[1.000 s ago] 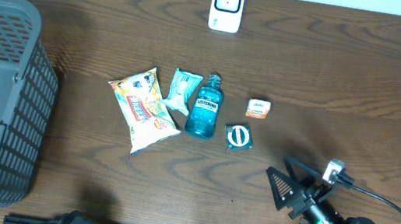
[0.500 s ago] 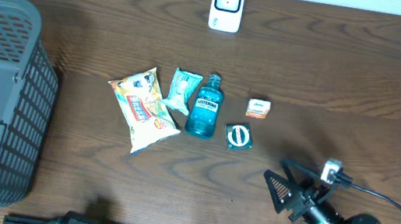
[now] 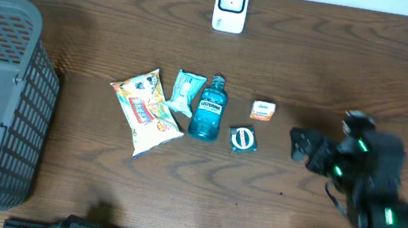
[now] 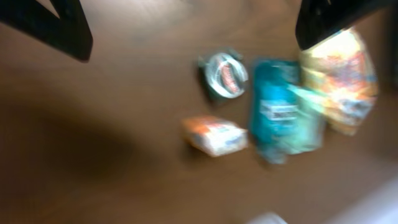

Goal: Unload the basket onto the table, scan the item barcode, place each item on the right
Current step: 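Reach the right gripper to the orange Kleenex pack and grasp it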

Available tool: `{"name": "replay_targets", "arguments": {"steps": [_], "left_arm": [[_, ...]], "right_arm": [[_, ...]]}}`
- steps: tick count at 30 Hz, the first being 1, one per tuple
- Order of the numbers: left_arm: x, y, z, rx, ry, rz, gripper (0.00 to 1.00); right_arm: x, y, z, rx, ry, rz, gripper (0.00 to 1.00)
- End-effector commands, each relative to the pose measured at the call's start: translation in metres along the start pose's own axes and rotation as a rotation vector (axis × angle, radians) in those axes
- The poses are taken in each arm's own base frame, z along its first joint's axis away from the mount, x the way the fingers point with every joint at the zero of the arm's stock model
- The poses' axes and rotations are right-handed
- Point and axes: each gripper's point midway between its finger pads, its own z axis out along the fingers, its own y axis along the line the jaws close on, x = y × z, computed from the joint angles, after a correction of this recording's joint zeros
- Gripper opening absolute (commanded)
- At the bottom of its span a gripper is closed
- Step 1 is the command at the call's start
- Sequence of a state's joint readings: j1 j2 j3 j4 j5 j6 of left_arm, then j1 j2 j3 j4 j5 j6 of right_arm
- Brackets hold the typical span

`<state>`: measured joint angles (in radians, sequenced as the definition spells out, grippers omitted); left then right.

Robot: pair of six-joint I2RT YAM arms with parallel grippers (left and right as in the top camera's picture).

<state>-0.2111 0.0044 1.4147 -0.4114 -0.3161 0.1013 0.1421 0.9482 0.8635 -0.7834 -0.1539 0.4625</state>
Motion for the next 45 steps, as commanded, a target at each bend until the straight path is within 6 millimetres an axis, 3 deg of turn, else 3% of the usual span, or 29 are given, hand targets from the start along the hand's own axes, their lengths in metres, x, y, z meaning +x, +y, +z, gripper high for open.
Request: {"name": "replay_targets", "arguments": {"steps": [1, 6, 10, 13, 19, 28, 35, 45], "left_arm": [[0.005, 0.014, 0.002, -0.090, 0.008, -0.006, 0.98], [0.014, 0.013, 0.005, -0.089, 0.030, 0.004, 0.98], [0.025, 0.011, 0.009, -0.089, 0.052, 0.014, 0.98], [0.031, 0.010, 0.011, -0.088, 0.066, 0.020, 0.98], [0.044, 0.008, 0.015, -0.087, 0.091, 0.031, 0.98], [0.061, 0.005, 0.021, -0.087, 0.116, 0.042, 0.98], [0.078, 0.002, 0.027, -0.086, 0.137, 0.051, 0.98], [0.085, 0.001, 0.029, -0.086, 0.145, 0.055, 0.98]], "right_arm": [[-0.025, -0.015, 0.014, 0.302, 0.027, -0.009, 0.99], [-0.029, 0.020, 0.062, 0.329, 0.166, -0.129, 0.99], [-0.015, 0.057, 0.103, 0.135, 0.276, -0.570, 0.99], [-0.014, 0.071, 0.116, 0.050, 0.271, -0.833, 0.99], [-0.035, 0.091, 0.126, -0.026, 0.162, -1.046, 0.99], [-0.009, 0.071, 0.162, -0.030, 0.308, -1.173, 0.99], [-0.004, 0.064, 0.190, -0.018, 0.402, -1.182, 0.98], [0.012, 0.020, 0.211, 0.057, 0.563, -1.150, 0.85]]}}
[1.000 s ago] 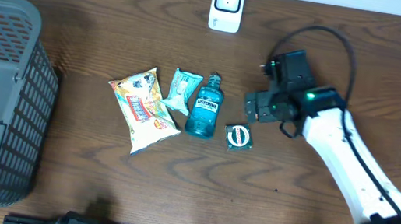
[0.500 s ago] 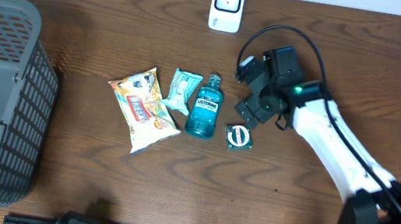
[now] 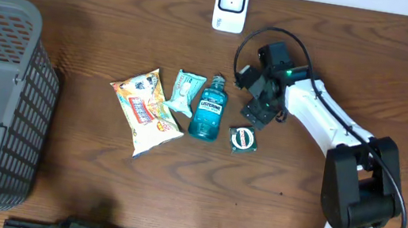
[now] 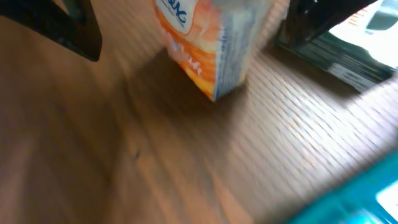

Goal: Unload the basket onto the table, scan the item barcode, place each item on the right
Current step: 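Reach the right gripper to the orange Kleenex pack and grasp it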

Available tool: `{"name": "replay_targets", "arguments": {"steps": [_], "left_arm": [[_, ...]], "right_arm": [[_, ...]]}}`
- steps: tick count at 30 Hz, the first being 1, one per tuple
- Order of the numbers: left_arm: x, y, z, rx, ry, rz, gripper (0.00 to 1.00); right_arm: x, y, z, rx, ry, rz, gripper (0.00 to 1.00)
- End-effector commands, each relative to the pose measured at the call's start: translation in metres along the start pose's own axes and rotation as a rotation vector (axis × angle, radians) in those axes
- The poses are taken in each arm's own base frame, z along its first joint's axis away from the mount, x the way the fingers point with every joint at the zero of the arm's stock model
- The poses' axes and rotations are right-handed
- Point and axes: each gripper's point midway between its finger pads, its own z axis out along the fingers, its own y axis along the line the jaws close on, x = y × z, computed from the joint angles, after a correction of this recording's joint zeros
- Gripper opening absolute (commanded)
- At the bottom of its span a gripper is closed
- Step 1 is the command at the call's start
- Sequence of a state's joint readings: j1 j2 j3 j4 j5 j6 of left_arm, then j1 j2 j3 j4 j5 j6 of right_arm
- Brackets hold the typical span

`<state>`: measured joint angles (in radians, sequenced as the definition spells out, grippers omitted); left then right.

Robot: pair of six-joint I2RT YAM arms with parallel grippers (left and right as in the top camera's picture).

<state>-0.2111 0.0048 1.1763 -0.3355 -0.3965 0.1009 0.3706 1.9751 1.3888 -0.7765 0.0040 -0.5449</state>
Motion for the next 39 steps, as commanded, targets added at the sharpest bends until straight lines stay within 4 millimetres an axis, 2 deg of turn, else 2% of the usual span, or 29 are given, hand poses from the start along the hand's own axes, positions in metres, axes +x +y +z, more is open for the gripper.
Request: {"name": "replay_targets", "arguments": {"steps": [1, 7, 13, 16, 17, 18, 20, 24, 28, 33, 35, 39], "left_arm": [[-0.001, 0.002, 0.000, -0.010, -0.006, -0.011, 0.98], [-0.001, 0.002, 0.000, -0.010, -0.005, -0.011, 0.98], [0.000, 0.002, 0.000, -0.010, -0.004, -0.010, 0.98], [0.000, 0.002, 0.000, -0.010, -0.004, -0.010, 0.98], [0.000, 0.001, 0.000, -0.010, -0.004, -0.010, 0.97], [0.000, 0.002, 0.000, -0.010, -0.004, -0.010, 0.98], [0.000, 0.001, 0.000, -0.010, -0.004, -0.010, 0.98], [0.000, 0.002, 0.000, -0.010, -0.004, -0.010, 0.98], [0.000, 0.001, 0.000, -0.010, -0.004, -0.010, 0.98], [0.000, 0.001, 0.000, -0.010, -0.004, -0.010, 0.98], [0.000, 0.001, 0.000, -0.010, -0.004, -0.010, 0.98], [0.000, 0.001, 0.000, -0.010, -0.004, -0.010, 0.98]], "right_arm": [[0.010, -0.010, 0.010, 0.000, 0.039, 0.013, 0.82], [0.001, -0.009, 0.014, -0.033, -0.009, 0.033, 0.73], [-0.006, -0.006, 0.014, -0.026, -0.026, 0.013, 0.78], [-0.005, -0.006, 0.015, -0.028, -0.022, -0.001, 0.73], [-0.005, -0.006, 0.015, -0.030, -0.021, -0.001, 0.66], [-0.004, -0.005, 0.015, -0.031, -0.019, 0.000, 0.50], [-0.004, -0.004, 0.016, -0.033, -0.016, 0.014, 0.26], [-0.004, -0.003, 0.016, -0.034, -0.013, 0.089, 0.04], [-0.009, -0.008, 0.010, -0.027, -0.016, 0.361, 0.01], [-0.019, -0.012, -0.019, -0.040, 0.003, 0.821, 0.01], [-0.019, -0.004, -0.036, -0.087, 0.050, 1.003, 0.01], [-0.010, 0.033, -0.065, -0.236, 0.220, 1.234, 0.01]]}}
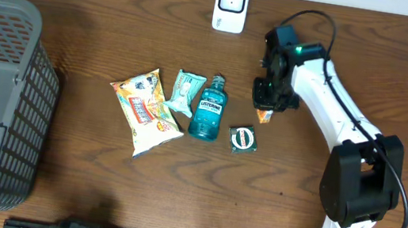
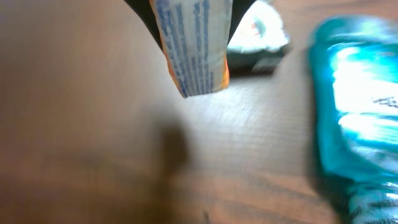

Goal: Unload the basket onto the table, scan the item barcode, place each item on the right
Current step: 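Reach the right gripper to the orange Kleenex pack and grasp it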

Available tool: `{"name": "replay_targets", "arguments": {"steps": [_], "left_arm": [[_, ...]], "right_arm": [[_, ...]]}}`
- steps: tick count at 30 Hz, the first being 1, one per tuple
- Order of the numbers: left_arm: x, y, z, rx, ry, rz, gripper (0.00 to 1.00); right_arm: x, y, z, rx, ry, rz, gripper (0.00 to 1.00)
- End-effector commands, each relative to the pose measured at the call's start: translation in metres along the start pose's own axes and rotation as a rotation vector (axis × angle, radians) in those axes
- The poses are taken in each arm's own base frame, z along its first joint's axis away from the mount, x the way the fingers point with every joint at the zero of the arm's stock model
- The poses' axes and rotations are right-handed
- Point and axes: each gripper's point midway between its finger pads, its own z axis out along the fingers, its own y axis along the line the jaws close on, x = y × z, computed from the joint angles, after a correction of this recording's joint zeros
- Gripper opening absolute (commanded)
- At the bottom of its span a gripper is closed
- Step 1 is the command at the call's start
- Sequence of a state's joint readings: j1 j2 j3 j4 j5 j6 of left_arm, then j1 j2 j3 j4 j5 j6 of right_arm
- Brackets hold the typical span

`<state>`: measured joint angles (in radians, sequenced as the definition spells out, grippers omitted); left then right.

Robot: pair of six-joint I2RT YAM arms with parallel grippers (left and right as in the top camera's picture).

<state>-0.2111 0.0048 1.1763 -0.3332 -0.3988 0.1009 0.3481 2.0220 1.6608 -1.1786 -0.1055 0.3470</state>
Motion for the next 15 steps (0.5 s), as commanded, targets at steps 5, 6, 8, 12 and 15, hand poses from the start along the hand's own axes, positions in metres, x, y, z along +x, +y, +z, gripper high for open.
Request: {"name": "replay_targets", "arguments": {"steps": [5, 6, 8, 12, 15], "left_arm": [[0.000, 0.001, 0.000, -0.007, -0.002, -0.009, 0.98], [0.000, 0.001, 0.000, -0.007, -0.002, -0.009, 0.98], [0.000, 0.001, 0.000, -0.007, -0.002, -0.009, 0.98], [0.000, 0.001, 0.000, -0.007, -0.003, -0.010, 0.98], [0.000, 0.001, 0.000, -0.007, -0.003, -0.010, 0.98]], "right_arm": [[0.067, 0.044, -0.031, -0.188, 0.377, 0.498, 0.01], [0.077, 0.049, -0.036, -0.205, 0.432, 0.520, 0.01], [0.096, 0.054, -0.045, -0.210, 0.534, 0.564, 0.01], [0.125, 0.058, -0.058, -0.152, 0.661, 0.624, 0.01], [0.130, 0.063, -0.057, -0.143, 0.664, 0.603, 0.01]]}}
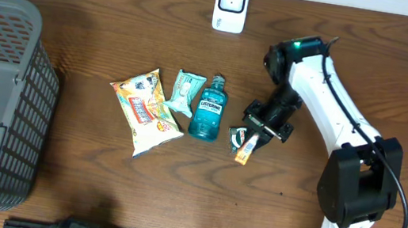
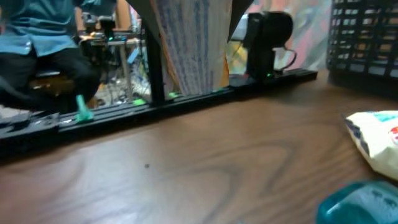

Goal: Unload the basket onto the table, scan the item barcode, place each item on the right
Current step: 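Reach the right gripper to the orange Kleenex pack and grasp it, then lift the Kleenex pack and hold it in front of the scanner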

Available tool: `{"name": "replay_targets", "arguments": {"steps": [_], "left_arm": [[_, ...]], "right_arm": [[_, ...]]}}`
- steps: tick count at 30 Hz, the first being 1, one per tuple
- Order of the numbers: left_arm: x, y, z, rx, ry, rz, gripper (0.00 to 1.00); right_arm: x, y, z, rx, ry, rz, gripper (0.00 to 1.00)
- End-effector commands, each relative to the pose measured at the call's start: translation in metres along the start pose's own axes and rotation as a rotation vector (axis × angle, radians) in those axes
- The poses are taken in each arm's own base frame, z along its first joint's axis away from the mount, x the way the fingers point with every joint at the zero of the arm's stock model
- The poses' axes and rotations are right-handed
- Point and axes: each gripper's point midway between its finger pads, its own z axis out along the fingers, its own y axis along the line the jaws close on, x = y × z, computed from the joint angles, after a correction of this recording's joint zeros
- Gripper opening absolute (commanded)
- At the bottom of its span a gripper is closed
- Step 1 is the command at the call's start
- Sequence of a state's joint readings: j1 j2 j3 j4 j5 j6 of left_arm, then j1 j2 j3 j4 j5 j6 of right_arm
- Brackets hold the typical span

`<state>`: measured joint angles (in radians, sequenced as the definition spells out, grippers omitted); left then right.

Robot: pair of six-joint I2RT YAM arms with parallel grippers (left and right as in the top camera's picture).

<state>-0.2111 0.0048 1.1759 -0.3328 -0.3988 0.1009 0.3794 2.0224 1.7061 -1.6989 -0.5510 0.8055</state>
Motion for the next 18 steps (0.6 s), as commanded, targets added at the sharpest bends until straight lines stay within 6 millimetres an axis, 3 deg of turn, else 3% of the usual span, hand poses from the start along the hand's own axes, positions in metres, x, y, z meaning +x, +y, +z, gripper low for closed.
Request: {"name": "replay_targets", "arguments": {"steps": [1, 6, 10, 14, 18], "left_arm": [[0.000, 0.001, 0.000, -0.007, -0.003, -0.010, 0.98], [0.000, 0.001, 0.000, -0.007, -0.003, -0.010, 0.98], [0.000, 0.001, 0.000, -0.007, -0.003, -0.010, 0.98], [0.003, 0.000, 0.001, -0.007, 0.003, -0.007, 0.98], [0.008, -0.001, 0.003, -0.007, 0.010, -0.004, 0.98]], "right_arm": [[0.015, 0.012, 0.003, -0.028, 0.040, 0.023, 0.01], [0.014, 0.012, 0.008, 0.002, 0.006, -0.057, 0.01], [-0.023, 0.026, 0.003, 0.000, -0.193, -0.158, 0.01], [-0.059, 0.059, -0.024, -0.067, -0.436, -0.294, 0.01], [-0.108, 0.098, -0.070, -0.092, -0.847, -0.350, 0.02]]}}
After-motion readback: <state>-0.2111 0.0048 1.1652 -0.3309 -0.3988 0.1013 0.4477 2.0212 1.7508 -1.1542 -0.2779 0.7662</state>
